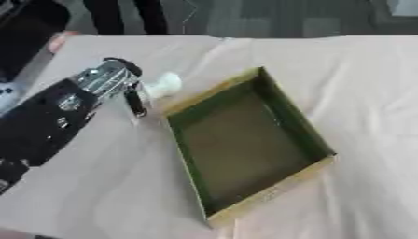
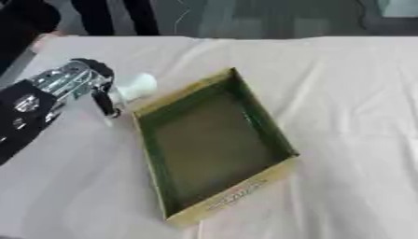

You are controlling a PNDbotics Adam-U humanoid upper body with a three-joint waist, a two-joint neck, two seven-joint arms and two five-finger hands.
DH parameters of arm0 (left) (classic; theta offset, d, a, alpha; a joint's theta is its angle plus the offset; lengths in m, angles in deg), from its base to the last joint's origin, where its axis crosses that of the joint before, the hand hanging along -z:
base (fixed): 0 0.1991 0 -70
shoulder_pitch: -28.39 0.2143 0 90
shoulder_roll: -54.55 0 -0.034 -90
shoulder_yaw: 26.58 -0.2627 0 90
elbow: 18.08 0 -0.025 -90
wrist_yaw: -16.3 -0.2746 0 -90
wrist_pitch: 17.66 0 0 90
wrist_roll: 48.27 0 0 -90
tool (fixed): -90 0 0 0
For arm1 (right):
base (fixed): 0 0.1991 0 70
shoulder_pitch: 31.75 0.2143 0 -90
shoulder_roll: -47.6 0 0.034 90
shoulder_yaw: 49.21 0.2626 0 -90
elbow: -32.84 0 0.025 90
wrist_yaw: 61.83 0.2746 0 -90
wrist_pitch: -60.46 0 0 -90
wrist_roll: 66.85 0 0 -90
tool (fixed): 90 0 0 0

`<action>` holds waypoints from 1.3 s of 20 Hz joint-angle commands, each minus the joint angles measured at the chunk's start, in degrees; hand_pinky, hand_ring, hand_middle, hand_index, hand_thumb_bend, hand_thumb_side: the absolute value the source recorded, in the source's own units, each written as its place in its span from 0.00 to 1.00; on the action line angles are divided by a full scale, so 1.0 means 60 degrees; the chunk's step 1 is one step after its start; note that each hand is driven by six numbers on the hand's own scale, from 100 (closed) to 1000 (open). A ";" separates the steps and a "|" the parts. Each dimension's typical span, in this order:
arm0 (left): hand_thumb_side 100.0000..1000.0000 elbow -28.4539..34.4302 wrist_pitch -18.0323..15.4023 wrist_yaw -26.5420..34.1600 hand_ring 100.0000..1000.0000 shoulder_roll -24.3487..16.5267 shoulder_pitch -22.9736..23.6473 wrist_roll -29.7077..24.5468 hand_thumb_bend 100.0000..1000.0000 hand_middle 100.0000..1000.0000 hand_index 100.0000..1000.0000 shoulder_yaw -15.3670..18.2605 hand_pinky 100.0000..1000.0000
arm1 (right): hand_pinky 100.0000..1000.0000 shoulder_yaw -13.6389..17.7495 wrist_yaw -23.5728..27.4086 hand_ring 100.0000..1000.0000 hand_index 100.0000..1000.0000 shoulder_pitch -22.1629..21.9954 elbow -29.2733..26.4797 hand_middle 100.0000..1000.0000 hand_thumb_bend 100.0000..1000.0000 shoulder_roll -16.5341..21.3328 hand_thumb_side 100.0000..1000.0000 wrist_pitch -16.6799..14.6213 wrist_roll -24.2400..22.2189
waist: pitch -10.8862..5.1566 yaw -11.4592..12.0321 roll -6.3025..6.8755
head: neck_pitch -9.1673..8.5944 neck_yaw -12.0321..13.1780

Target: Pick up objects on the table and place them in the box.

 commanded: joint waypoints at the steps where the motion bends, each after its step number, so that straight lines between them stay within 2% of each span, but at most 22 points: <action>1: 0.33 -0.0171 0.0281 -0.0044 0.29 -0.0196 -0.0030 -0.0243 0.00 0.32 0.28 0.0045 0.25 | 0.40 0.0017 0.0055 0.31 0.42 0.0249 -0.0126 0.31 0.00 0.0017 1.00 0.0014 -0.0029 | -0.0117 0.0005 -0.0019 | -0.0005 0.0086; 3: 0.26 -0.0203 0.0253 -0.0080 0.18 -0.0192 -0.0031 -0.0243 0.00 0.23 0.22 0.0034 0.14 | 0.40 0.0021 0.0067 0.31 0.42 0.0248 -0.0126 0.31 0.00 0.0016 1.00 0.0023 -0.0032 | -0.0121 0.0006 -0.0017 | -0.0005 0.0088; 4: 0.17 -0.0167 0.0226 -0.0115 0.09 -0.0193 -0.0042 -0.0243 0.00 0.17 0.19 0.0036 0.06 | 0.40 0.0021 0.0073 0.31 0.42 0.0246 -0.0126 0.31 0.00 0.0017 1.00 0.0026 -0.0034 | -0.0122 0.0008 -0.0017 | -0.0005 0.0090; 5: 0.15 -0.0109 0.0196 -0.0148 0.01 -0.0197 -0.0048 -0.0243 0.00 0.11 0.16 0.0045 0.00 | 0.40 0.0023 0.0077 0.31 0.42 0.0245 -0.0126 0.31 0.00 0.0018 1.00 0.0028 -0.0037 | -0.0123 0.0010 -0.0018 | -0.0005 0.0092; 7: 0.11 0.0262 0.0092 -0.0162 0.00 -0.0209 -0.0102 -0.0243 0.00 0.00 0.11 0.0096 0.00 | 0.40 0.0028 0.0083 0.31 0.42 0.0239 -0.0126 0.31 0.00 0.0024 1.00 0.0034 -0.0043 | -0.0126 0.0019 -0.0020 | -0.0005 0.0097; 10: 0.04 0.1414 -0.0051 -0.0415 0.00 -0.0330 -0.0212 -0.0243 0.00 0.00 0.06 0.0270 0.00 | 0.40 0.0034 0.0089 0.31 0.42 0.0229 -0.0126 0.31 0.00 0.0035 1.00 0.0038 -0.0051 | -0.0133 0.0038 -0.0020 | -0.0005 0.0089; 14: 0.02 0.3055 0.0012 -0.0785 0.00 -0.0491 -0.0241 0.0014 0.00 0.00 0.04 0.0557 0.00 | 0.40 0.0044 0.0091 0.31 0.42 0.0217 -0.0126 0.31 0.00 0.0055 1.00 0.0041 -0.0059 | -0.0141 0.0065 -0.0020 | -0.0005 0.0089; 26: 0.03 0.3741 0.0423 -0.0393 0.00 -0.0703 -0.0286 0.1614 0.00 0.00 0.04 0.0675 0.00 | 0.40 0.0057 0.0067 0.31 0.42 0.0170 -0.0126 0.31 0.00 0.0102 1.00 0.0055 -0.0058 | -0.0197 0.0132 0.0000 | -0.0005 0.0034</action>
